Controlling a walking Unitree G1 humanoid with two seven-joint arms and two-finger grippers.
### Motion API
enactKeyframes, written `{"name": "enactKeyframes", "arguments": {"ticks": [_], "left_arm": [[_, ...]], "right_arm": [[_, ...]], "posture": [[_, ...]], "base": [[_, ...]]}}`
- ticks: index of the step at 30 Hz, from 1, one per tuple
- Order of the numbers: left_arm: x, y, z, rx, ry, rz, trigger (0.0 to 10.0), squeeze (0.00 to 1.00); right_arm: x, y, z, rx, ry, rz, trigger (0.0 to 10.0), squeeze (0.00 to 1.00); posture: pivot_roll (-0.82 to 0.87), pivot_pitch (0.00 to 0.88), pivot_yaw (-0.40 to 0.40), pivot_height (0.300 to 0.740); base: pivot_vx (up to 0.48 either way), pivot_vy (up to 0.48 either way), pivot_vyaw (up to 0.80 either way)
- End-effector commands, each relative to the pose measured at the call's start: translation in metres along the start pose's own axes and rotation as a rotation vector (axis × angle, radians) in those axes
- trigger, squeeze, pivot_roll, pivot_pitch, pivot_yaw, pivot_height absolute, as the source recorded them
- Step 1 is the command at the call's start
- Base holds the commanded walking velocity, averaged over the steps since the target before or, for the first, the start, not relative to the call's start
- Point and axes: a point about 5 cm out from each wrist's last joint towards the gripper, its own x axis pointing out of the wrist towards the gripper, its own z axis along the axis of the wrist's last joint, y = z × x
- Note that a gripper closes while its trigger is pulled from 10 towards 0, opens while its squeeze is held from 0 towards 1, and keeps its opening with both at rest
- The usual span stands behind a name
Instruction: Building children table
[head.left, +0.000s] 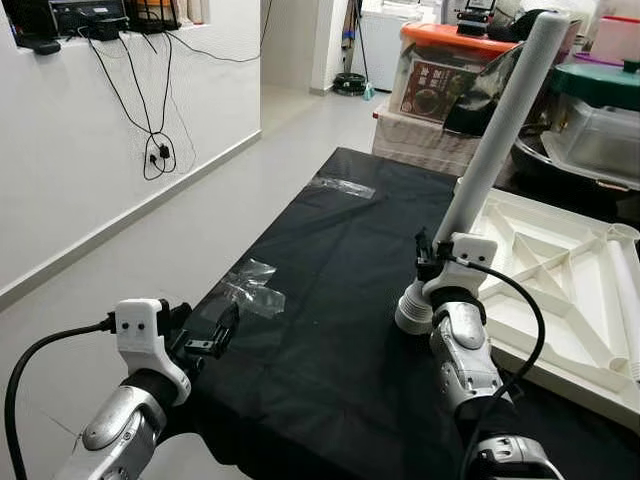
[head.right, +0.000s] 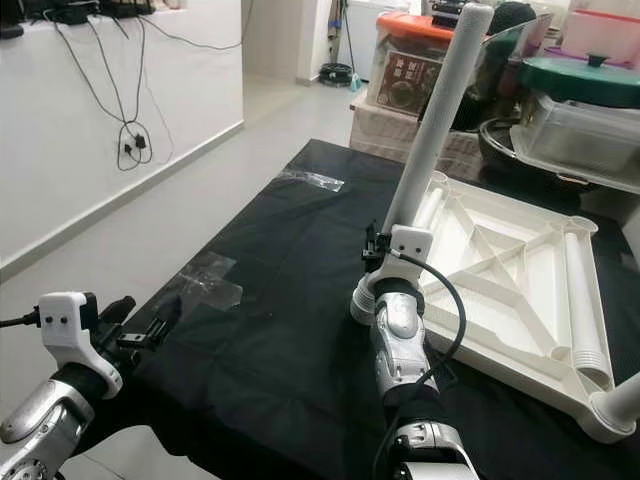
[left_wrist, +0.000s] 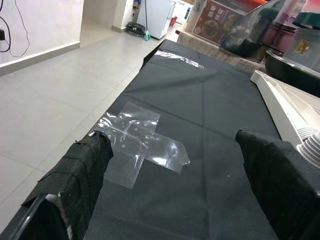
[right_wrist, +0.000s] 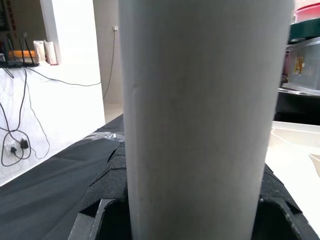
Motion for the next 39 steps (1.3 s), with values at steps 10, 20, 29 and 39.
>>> {"name": "enactKeyframes", "arguments": {"ticks": [10, 20, 29, 39], "left_arm": [[0.001, 0.0, -0.002, 0.008, 0.005, -0.005, 10.0, 0.0], [0.001, 0.0, -0.002, 0.011, 0.006, -0.005, 10.0, 0.0], [0.001, 0.001, -0.002, 0.013, 0.006, -0.006, 10.0, 0.0], [0.002, 0.001, -0.002, 0.015, 0.005, -0.011, 10.0, 0.0]], "right_arm": [[-0.015, 0.004, -0.022, 0.006, 0.094, 0.015, 10.0, 0.0], [-0.016, 0.006, -0.019, 0.011, 0.073, 0.024, 10.0, 0.0], [-0.013, 0.007, -0.004, 0.038, -0.006, 0.026, 10.0, 1.0], [-0.006, 0.009, 0.013, 0.054, -0.06, 0.045, 10.0, 1.0]], "posture": [[0.07, 0.0, -0.079, 0.74], [0.07, 0.0, -0.077, 0.74], [0.07, 0.0, -0.075, 0.74], [0.07, 0.0, -0.074, 0.74]], "base": [[0.0, 0.0, 0.0], [0.0, 0.0, 0.0], [0.0, 0.0, 0.0], [0.0, 0.0, 0.0]]}}
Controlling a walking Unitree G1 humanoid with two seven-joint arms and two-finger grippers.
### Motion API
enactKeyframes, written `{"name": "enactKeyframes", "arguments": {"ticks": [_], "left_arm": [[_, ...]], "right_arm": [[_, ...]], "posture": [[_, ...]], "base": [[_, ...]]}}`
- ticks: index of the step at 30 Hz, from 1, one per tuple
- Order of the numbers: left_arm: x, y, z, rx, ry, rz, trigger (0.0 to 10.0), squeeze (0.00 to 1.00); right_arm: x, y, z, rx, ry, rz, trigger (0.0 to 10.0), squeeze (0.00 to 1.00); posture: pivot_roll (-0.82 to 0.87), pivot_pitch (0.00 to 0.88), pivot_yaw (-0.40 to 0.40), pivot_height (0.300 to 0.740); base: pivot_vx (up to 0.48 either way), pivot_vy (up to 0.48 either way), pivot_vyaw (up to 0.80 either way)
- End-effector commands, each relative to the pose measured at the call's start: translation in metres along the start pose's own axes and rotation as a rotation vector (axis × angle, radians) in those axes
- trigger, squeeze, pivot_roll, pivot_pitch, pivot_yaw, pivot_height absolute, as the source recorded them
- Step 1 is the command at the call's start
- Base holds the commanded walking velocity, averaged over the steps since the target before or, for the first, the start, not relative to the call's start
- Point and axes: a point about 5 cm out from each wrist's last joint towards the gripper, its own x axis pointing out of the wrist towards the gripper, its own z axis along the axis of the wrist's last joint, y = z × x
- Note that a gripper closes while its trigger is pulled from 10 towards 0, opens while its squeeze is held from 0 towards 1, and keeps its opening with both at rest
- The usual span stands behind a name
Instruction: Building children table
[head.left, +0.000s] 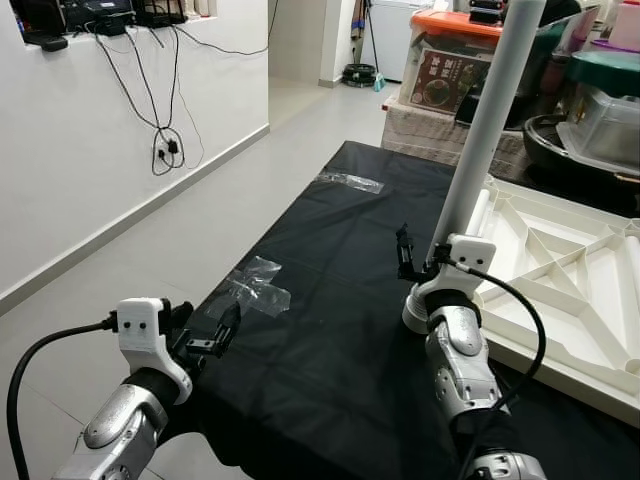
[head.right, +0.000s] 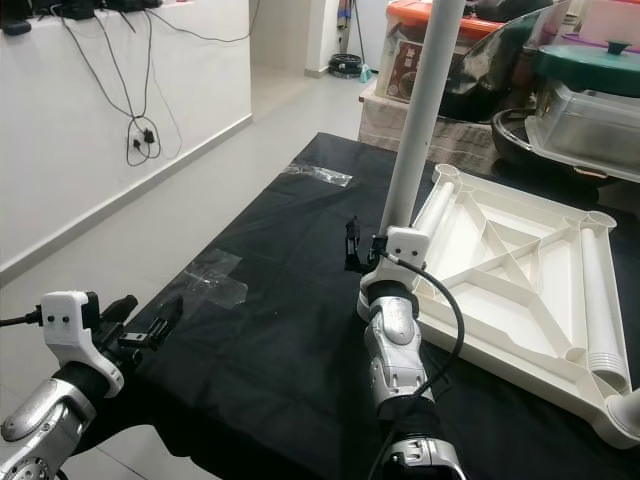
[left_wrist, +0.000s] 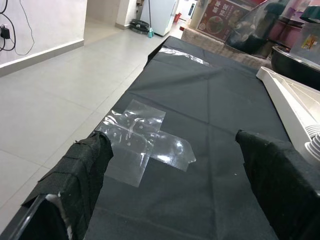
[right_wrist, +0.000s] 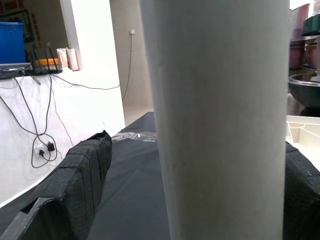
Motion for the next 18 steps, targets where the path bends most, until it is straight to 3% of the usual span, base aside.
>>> {"name": "enactKeyframes", "arguments": {"ticks": [1, 15, 16, 18], "left_arm": [[0.001, 0.001, -0.003, 0.013, 0.009, 0.001, 10.0, 0.0], [0.001, 0.002, -0.003, 0.016, 0.009, 0.0, 10.0, 0.0], [0.001, 0.002, -0.003, 0.016, 0.009, -0.001, 10.0, 0.0], [0.001, 0.002, -0.003, 0.015, 0.009, -0.002, 10.0, 0.0]], "right_arm": [[0.003, 0.0, 0.004, 0.006, -0.004, 0.001, 10.0, 1.0], [0.023, -0.008, 0.017, -0.031, 0.01, 0.103, 10.0, 1.0], [0.026, -0.008, 0.019, -0.036, 0.022, 0.138, 10.0, 0.0], [0.028, -0.007, 0.021, -0.034, 0.038, 0.179, 10.0, 0.0]], "posture": [[0.07, 0.0, -0.075, 0.74], [0.06, 0.0, -0.076, 0.74], [0.06, 0.0, -0.076, 0.74], [0.06, 0.0, -0.075, 0.74]], "base": [[0.0, 0.0, 0.0], [0.0, 0.0, 0.0], [0.0, 0.0, 0.0], [0.0, 0.0, 0.0]]}}
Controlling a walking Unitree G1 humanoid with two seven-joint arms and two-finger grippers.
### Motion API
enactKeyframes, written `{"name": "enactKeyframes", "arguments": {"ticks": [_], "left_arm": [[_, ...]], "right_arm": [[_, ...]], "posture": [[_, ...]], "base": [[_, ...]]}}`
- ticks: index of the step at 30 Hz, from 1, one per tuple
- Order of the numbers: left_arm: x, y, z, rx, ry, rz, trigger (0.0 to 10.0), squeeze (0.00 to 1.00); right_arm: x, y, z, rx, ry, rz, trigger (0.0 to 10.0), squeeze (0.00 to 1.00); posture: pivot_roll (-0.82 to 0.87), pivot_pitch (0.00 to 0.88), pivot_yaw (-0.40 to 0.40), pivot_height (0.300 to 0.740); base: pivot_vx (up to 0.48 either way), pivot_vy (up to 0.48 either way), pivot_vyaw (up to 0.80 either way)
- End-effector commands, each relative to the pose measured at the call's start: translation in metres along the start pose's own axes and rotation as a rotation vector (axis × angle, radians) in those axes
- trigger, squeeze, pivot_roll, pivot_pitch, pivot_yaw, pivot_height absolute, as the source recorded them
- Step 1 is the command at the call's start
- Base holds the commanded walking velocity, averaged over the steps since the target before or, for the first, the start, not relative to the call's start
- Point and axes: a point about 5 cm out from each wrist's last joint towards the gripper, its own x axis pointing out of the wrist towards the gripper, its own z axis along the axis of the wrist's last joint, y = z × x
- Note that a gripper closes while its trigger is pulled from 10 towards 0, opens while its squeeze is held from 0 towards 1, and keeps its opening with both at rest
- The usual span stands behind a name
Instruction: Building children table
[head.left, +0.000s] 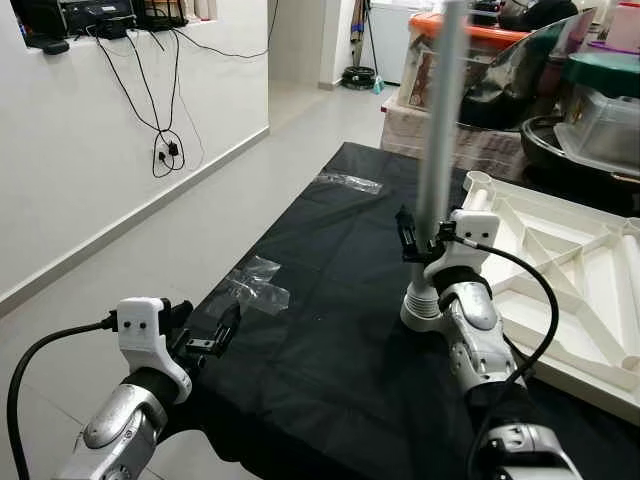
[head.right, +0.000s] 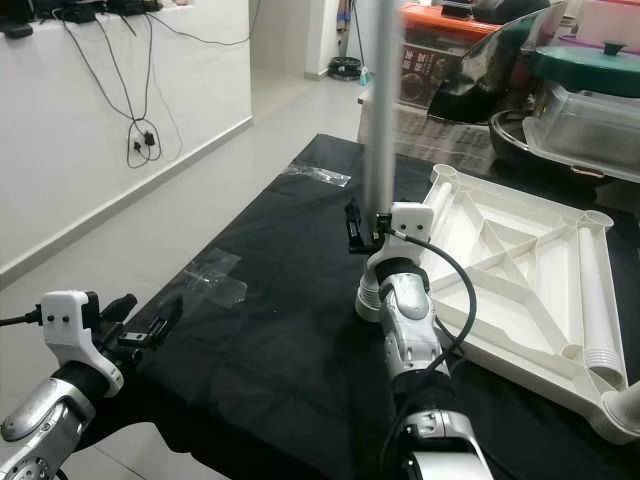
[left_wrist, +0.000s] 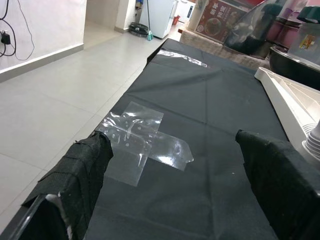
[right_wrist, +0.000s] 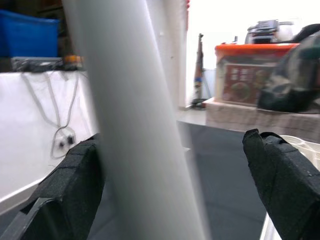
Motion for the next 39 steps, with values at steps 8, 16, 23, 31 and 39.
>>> {"name": "enactKeyframes", "arguments": {"ticks": [8, 16, 23, 31, 39], "left_arm": [[0.001, 0.002, -0.004, 0.004, 0.02, 0.003, 10.0, 0.0], [-0.001, 0.006, -0.002, 0.011, 0.016, 0.015, 10.0, 0.0], [-0.003, 0.008, -0.002, 0.014, 0.013, 0.027, 10.0, 0.0], [-0.001, 0.007, -0.002, 0.015, 0.007, 0.027, 10.0, 0.0], [-0.001, 0.006, -0.002, 0.015, 0.004, 0.027, 10.0, 0.0]], "right_arm": [[-0.003, 0.017, -0.017, -0.026, 0.173, 0.274, 10.0, 0.0], [-0.017, 0.047, -0.041, -0.121, 0.299, 0.445, 10.0, 0.0], [-0.004, 0.069, -0.024, -0.125, 0.252, 0.55, 10.0, 0.0], [0.01, 0.089, 0.003, -0.171, 0.171, 0.698, 10.0, 0.0], [0.019, 0.102, 0.008, -0.27, 0.214, 0.773, 10.0, 0.0]], "posture": [[0.06, 0.0, -0.072, 0.74], [0.07, 0.0, -0.077, 0.74], [0.08, 0.0, -0.09, 0.74], [0.08, 0.0, -0.099, 0.74], [0.08, 0.0, -0.107, 0.74]], "base": [[0.0, 0.0, 0.0], [0.0, 0.0, 0.0], [0.0, 0.0, 0.0], [0.0, 0.0, 0.0], [0.0, 0.0, 0.0]]}}
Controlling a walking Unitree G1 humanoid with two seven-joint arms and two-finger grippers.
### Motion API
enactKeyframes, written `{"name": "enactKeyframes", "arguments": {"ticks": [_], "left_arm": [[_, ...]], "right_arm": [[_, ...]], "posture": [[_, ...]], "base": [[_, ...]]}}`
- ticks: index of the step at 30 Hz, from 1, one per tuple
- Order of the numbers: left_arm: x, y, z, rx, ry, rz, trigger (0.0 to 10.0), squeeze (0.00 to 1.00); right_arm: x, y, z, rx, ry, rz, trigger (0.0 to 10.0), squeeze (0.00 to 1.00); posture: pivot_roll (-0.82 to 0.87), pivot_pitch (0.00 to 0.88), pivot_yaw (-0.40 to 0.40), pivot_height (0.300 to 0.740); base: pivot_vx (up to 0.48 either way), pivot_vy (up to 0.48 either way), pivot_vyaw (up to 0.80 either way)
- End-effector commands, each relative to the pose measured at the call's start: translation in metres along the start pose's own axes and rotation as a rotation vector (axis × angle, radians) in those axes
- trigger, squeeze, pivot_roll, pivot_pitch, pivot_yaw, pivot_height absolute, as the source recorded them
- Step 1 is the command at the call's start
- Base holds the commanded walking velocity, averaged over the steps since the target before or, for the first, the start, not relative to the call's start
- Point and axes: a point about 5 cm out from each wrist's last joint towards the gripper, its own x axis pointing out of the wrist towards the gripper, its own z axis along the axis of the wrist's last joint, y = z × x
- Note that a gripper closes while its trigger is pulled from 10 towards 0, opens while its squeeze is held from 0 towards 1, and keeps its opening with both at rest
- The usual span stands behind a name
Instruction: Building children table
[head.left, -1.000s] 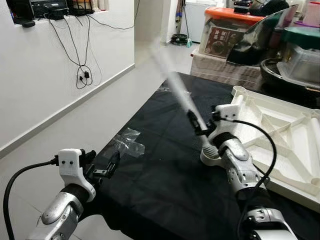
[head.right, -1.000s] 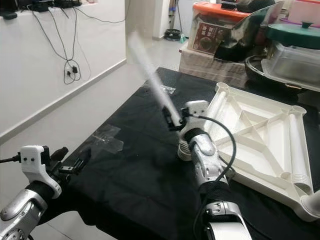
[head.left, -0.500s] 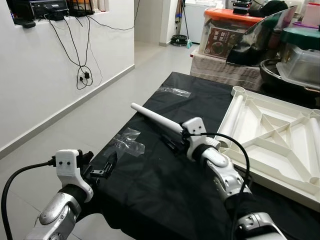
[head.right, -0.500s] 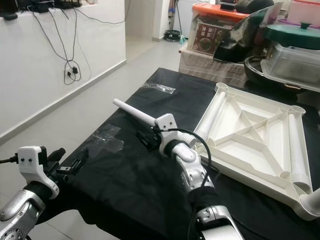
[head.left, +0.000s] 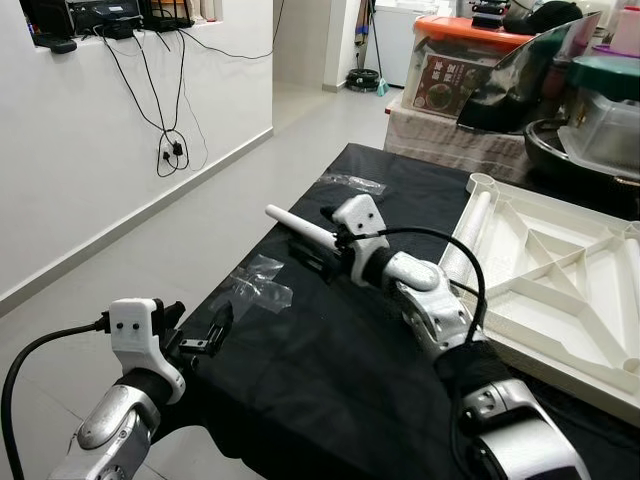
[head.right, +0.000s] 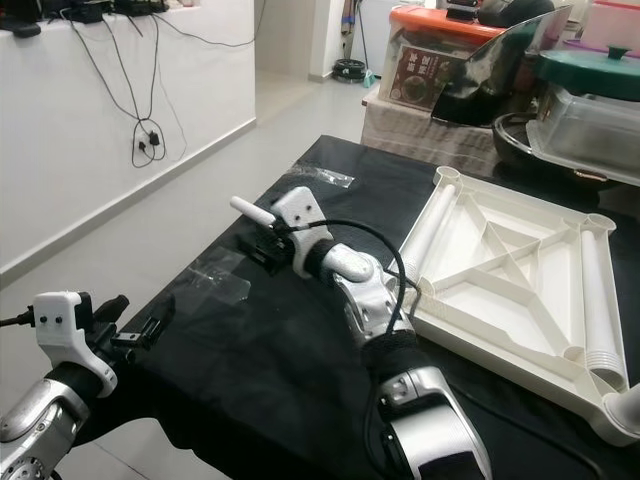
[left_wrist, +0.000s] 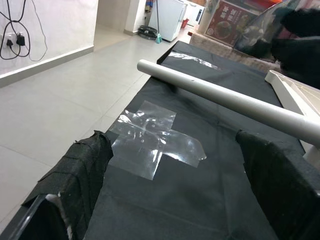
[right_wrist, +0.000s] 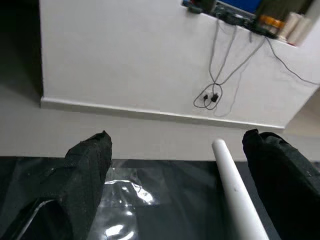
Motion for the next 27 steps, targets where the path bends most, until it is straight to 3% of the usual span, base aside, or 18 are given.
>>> {"name": "enactKeyframes", "arguments": {"ticks": [1, 5, 8, 10, 21, 27], "left_arm": [[0.001, -0.001, -0.003, 0.005, 0.006, -0.001, 10.0, 0.0], [0.002, -0.002, -0.003, 0.008, 0.005, -0.003, 10.0, 0.0], [0.002, -0.003, -0.004, 0.011, 0.005, -0.004, 10.0, 0.0], [0.002, -0.003, -0.004, 0.015, 0.005, -0.003, 10.0, 0.0], [0.004, -0.004, -0.006, 0.021, 0.009, -0.01, 10.0, 0.0], [0.005, -0.004, -0.005, 0.028, 0.006, -0.014, 10.0, 0.0]], "right_arm": [[0.007, 0.0, -0.009, -0.023, 0.118, 0.017, 10.0, 0.0], [0.016, -0.012, -0.013, -0.04, 0.247, -0.042, 10.0, 0.0], [0.016, -0.018, -0.017, -0.037, 0.307, -0.072, 10.0, 0.0], [0.011, -0.028, -0.026, -0.032, 0.402, -0.132, 10.0, 0.0], [-0.013, -0.047, -0.053, 0.056, 0.57, -0.253, 10.0, 0.0], [-0.022, -0.057, -0.059, 0.099, 0.588, -0.345, 10.0, 0.0]], "posture": [[0.08, 0.0, -0.11, 0.74], [0.09, 0.0, -0.116, 0.74], [0.09, 0.0, -0.119, 0.74], [0.09, 0.0, -0.123, 0.74], [0.08, 0.0, -0.116, 0.74], [0.08, 0.0, -0.116, 0.74]], "base": [[0.0, 0.0, 0.0], [0.0, 0.0, 0.0], [0.0, 0.0, 0.0], [0.0, 0.0, 0.0], [0.0, 0.0, 0.0], [0.0, 0.0, 0.0]]}}
